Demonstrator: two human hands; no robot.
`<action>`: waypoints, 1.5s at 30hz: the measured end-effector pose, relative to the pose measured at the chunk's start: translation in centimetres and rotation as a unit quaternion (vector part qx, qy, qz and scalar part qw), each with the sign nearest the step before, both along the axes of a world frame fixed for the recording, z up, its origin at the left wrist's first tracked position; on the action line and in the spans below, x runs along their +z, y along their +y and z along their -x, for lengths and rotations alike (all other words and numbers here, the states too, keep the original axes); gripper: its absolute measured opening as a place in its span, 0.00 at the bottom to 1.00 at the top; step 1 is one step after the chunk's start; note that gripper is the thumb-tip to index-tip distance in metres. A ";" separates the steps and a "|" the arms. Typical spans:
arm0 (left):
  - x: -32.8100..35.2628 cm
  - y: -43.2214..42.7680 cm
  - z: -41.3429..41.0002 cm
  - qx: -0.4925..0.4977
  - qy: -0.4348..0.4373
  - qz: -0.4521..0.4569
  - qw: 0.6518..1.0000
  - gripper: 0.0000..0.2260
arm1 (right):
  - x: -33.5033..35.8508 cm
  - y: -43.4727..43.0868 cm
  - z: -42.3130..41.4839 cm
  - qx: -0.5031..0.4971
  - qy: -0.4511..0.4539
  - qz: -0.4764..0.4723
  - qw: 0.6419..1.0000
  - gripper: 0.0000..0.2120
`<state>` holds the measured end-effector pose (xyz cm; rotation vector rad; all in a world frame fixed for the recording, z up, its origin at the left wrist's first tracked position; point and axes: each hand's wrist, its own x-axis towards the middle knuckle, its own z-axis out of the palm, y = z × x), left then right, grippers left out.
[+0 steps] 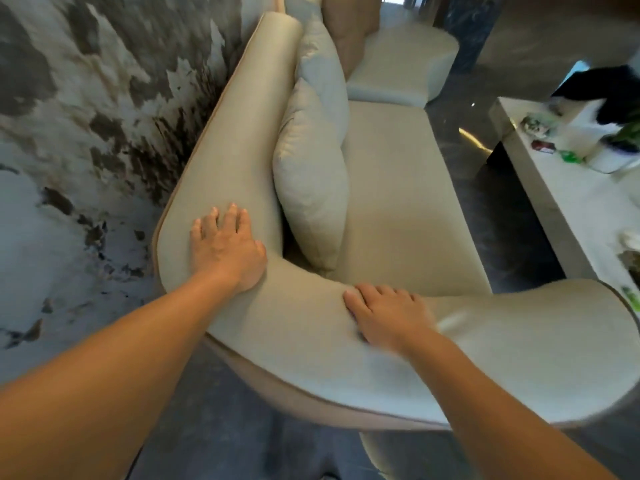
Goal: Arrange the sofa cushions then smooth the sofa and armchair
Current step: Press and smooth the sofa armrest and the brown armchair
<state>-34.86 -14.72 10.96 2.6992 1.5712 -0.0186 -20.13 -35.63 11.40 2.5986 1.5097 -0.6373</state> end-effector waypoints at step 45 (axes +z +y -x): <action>-0.2 15.7 -2.1 -0.227 -0.104 0.016 0.968 0.21 | -1.3 17.3 3.9 -0.123 -0.134 -0.191 0.965 0.37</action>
